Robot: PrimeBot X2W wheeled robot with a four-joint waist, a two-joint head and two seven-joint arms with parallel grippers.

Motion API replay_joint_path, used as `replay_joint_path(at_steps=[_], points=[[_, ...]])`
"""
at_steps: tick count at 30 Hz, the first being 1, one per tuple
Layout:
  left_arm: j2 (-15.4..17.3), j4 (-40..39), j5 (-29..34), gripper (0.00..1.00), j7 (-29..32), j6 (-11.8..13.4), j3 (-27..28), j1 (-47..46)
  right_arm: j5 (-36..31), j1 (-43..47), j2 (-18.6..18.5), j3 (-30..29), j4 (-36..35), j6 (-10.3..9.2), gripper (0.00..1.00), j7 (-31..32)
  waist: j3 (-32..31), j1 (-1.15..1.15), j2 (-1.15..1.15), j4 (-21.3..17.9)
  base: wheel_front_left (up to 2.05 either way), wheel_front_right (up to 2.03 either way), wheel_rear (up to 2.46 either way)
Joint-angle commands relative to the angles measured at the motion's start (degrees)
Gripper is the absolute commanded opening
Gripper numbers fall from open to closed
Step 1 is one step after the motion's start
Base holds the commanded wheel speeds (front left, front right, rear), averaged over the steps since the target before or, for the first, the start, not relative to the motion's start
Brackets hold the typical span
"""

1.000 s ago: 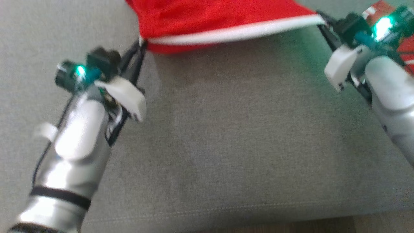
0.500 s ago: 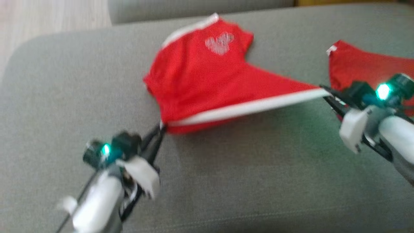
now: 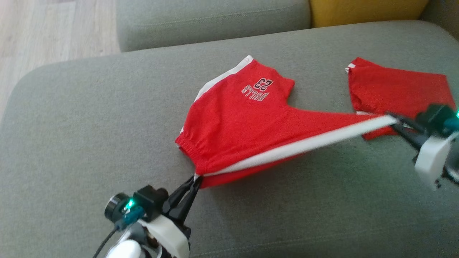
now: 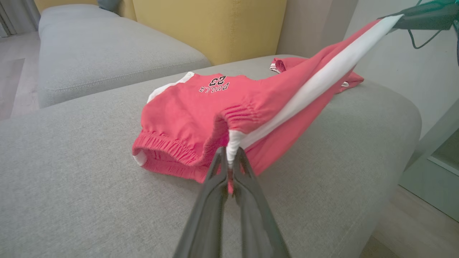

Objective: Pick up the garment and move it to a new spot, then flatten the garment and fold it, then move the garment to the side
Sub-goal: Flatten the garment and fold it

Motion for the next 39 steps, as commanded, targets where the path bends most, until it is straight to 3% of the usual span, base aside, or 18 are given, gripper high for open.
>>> replay_joint_path(at_steps=[1, 7, 13, 32, 39], points=[[1.53, -3.16, -0.46, 0.0, 0.6, 0.74, 2.82, -3.5, -1.09, 0.52, -2.82, -3.84, -2.28, 0.36, 0.0, 1.07, 0.88, 0.01, 0.0, 0.81, 0.0, 0.0, 0.0], [0.84, -4.87, -0.69, 0.0, 1.75, 1.14, 3.43, -7.11, -3.76, -0.54, -2.03, -8.64, -4.81, 0.36, 0.0, 4.23, 3.83, 0.01, 0.0, 3.24, 0.0, 0.0, 0.0], [-0.61, -3.64, -0.51, 0.0, 1.86, 0.8, 3.39, -12.95, -7.78, -5.68, -0.68, -8.3, -4.2, 0.36, 0.0, 7.55, 8.77, 0.01, 0.0, 7.05, 0.0, 0.0, 0.0], [-8.73, 13.68, -0.82, 0.0, -1.91, -1.25, -0.71, -30.45, -8.75, -33.46, 5.39, 10.14, 12.64, 0.36, 0.0, 7.59, 21.68, 0.01, 0.0, 17.58, 0.0, 0.0, 0.0], [-10.58, 18.01, -1.86, 0.0, -4.41, -1.42, -1.92, -34.08, -8.58, -38.43, 6.25, 12.62, 18.4, 0.36, 0.0, 6.84, 24.54, 0.01, 0.0, 20.06, 0.0, 0.0, 0.0]])
